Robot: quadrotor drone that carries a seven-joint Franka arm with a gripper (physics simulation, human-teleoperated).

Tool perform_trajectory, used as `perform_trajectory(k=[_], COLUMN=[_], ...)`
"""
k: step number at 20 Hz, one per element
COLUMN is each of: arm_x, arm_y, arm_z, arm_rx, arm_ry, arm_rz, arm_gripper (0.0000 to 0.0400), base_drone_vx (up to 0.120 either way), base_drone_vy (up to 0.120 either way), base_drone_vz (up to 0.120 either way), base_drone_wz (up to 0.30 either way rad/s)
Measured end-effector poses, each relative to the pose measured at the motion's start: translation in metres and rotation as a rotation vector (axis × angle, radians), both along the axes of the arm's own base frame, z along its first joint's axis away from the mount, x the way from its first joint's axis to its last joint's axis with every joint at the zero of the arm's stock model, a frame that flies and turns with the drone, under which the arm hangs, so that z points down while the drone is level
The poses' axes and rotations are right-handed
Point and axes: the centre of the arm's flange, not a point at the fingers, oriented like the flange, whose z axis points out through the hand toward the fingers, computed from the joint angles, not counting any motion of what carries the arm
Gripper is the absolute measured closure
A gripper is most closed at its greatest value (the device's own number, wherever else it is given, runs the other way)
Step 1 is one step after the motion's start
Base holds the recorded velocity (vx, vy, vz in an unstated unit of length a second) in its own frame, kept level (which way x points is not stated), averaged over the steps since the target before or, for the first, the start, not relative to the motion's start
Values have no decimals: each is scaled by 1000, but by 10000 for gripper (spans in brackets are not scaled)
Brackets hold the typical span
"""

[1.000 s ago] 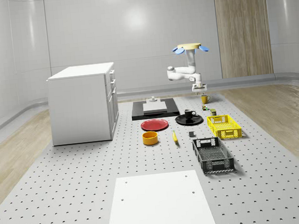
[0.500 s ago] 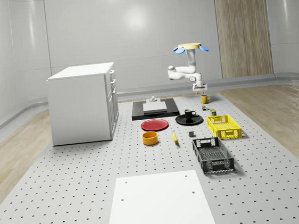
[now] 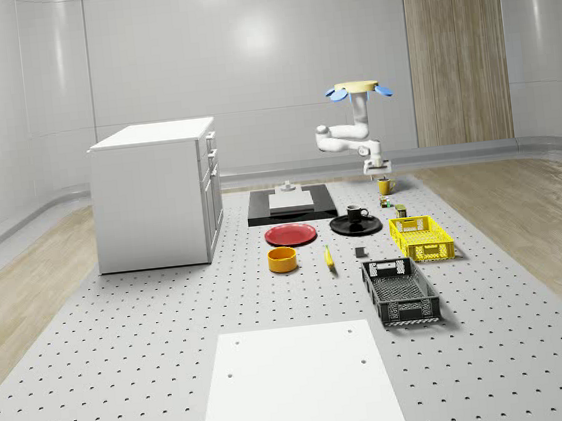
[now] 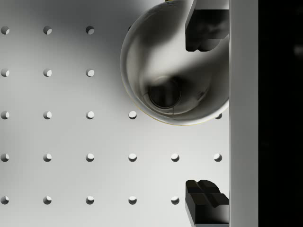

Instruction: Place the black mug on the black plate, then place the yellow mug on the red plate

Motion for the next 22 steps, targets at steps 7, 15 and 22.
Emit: perform_trajectory(k=[7,15,22], arm_x=[0,0,0], arm_y=[0,5,7], arm_z=[17,23,27], arm_rx=[0,0,0], arm_ry=[0,0,0], arm_rz=[0,0,0], arm_gripper=[0,0,0], base_drone_vx=[0,0,0], base_drone_vy=[0,0,0], base_drone_vz=[0,0,0], base_drone_wz=[0,0,0])
